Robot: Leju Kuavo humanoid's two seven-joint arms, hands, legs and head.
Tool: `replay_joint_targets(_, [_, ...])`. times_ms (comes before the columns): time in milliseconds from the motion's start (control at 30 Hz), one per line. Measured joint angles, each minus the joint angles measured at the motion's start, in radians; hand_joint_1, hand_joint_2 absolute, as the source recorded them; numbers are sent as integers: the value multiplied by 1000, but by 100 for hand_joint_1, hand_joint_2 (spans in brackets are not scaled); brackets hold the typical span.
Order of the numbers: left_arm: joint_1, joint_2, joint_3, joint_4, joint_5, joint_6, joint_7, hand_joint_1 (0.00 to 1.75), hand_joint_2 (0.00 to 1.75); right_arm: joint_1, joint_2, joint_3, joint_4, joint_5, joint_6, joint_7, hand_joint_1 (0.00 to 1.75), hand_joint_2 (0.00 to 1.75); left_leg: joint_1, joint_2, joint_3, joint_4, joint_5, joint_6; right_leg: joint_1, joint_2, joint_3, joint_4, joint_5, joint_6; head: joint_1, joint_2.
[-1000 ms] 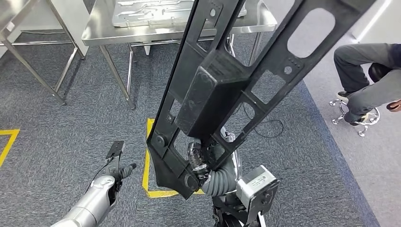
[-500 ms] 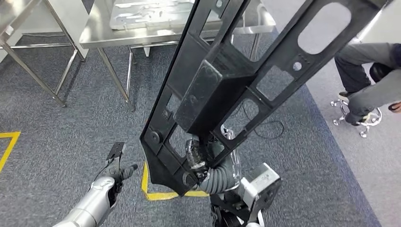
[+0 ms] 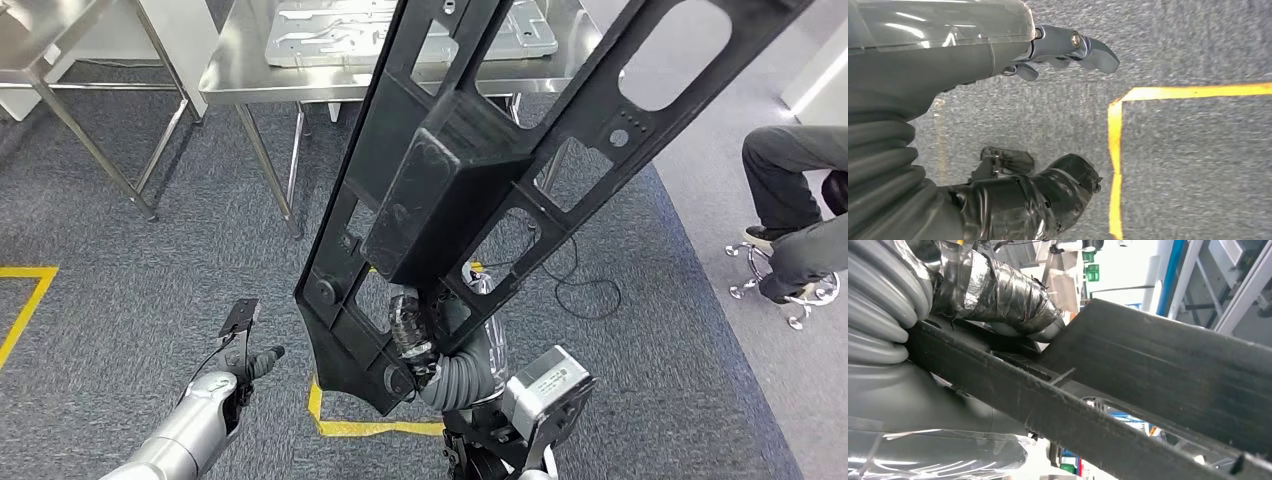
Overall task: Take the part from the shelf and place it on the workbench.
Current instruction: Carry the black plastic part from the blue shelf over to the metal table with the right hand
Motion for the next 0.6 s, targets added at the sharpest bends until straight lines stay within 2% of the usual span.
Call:
replay_joint_targets(33, [0,0,0,0,1,0,0,0,175,0,0,0,0,0,0,0,175,175,1,-1,6,-4,-7,-6,4,1,13,-35,21,-5,1,0])
replay_joint_targets(67, [1,0,0,0,3,0,1,0,175,-1,0,0,0,0,0,0,175,175,1,0,10,-8,-12,-11,7,2,18,-49,27,-9,1,0])
replay_joint_targets(133, [3,2,0,0,8,0,-1,0,175,0,1,0,-1,-1,0,0,175,175,2,2,14,-6,-5,-23,8,3,33,-60,24,-19,1,0])
replay_joint_targets(200, [6,3,0,0,17,0,-5,0,175,-1,6,0,-1,-3,2,-1,175,175,2,6,-8,49,20,-32,3,2,60,-78,17,-29,0,0])
replay_joint_targets(267, [11,5,0,0,25,-1,-12,0,175,-1,10,0,-1,-5,7,-1,175,175,2,10,-75,158,23,-37,-1,0,89,-97,7,-38,-1,0])
replay_joint_targets(300, [15,7,0,0,28,-2,-15,0,175,-1,11,1,-1,-6,9,-1,175,175,3,10,-113,212,4,-39,-2,0,100,-101,2,-39,-2,0])
replay_joint_targets(333, [19,10,0,0,30,-3,-17,0,175,-1,12,1,0,-6,11,-1,175,175,4,11,-153,258,-29,-43,-3,1,110,-103,-6,-40,-2,0])
replay_joint_targets(400, [28,14,0,0,32,-7,-19,0,175,0,14,1,2,-8,15,-2,175,175,7,13,-207,286,-81,-51,-3,2,133,-103,-25,-37,-3,0])
replay_joint_targets(433, [31,15,0,0,33,-9,-20,0,175,0,14,1,4,-10,17,-2,175,175,9,14,-217,268,-83,-54,-3,2,146,-103,-36,-35,-2,0])
replay_joint_targets(467, [33,16,0,0,34,-11,-20,0,175,-1,15,1,5,-12,19,-2,175,175,11,17,-212,223,-59,-55,-4,2,158,-102,-46,-32,-2,0])
replay_joint_targets(567, [36,20,0,0,38,-15,-22,0,175,-1,16,1,8,-20,21,-3,175,175,13,28,-161,38,80,-56,-6,0,191,-98,-78,-19,-2,0])
replay_joint_targets(600, [38,21,0,1,39,-16,-23,0,175,-2,17,1,9,-22,21,-4,175,175,10,34,-151,3,108,-50,-6,1,196,-98,-88,-12,-3,0])
